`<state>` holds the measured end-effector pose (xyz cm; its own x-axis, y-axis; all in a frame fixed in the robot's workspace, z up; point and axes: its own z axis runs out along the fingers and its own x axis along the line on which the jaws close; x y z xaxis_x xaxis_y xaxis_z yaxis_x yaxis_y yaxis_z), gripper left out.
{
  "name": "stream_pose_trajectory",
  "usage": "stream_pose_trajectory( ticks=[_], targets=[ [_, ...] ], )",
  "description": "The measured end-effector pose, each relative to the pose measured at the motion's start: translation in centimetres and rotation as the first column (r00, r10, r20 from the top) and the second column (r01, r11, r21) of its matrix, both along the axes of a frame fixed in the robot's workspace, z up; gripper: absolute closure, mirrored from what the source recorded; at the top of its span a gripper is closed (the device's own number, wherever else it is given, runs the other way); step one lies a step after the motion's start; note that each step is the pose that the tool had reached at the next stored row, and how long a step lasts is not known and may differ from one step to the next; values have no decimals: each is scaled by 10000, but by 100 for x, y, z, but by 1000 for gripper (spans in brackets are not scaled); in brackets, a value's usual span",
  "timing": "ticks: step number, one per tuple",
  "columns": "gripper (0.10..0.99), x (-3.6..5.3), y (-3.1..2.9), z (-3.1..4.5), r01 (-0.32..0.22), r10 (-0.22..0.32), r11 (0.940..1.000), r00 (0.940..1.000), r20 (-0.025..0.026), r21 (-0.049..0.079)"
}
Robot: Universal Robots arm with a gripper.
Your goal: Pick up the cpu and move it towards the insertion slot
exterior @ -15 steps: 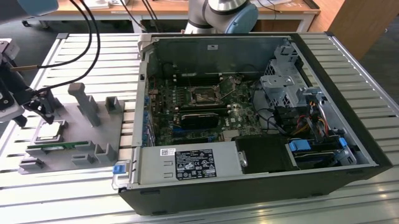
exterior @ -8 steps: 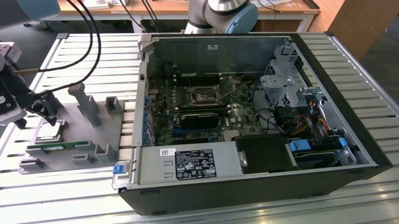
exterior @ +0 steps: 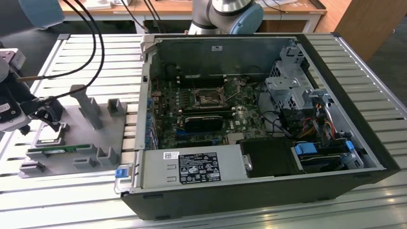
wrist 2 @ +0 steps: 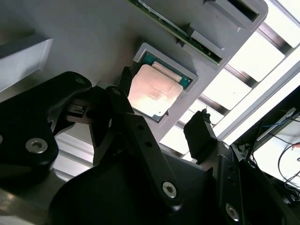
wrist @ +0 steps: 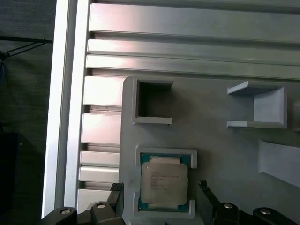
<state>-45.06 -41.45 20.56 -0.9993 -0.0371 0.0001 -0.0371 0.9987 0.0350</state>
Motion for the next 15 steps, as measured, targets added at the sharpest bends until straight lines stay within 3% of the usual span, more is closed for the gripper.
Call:
stream_pose_trajectory(
  ticks=[15],
  targets=[
    [369, 14, 9, -88, 3, -3, 10000, 10000, 5, -44]
  ],
)
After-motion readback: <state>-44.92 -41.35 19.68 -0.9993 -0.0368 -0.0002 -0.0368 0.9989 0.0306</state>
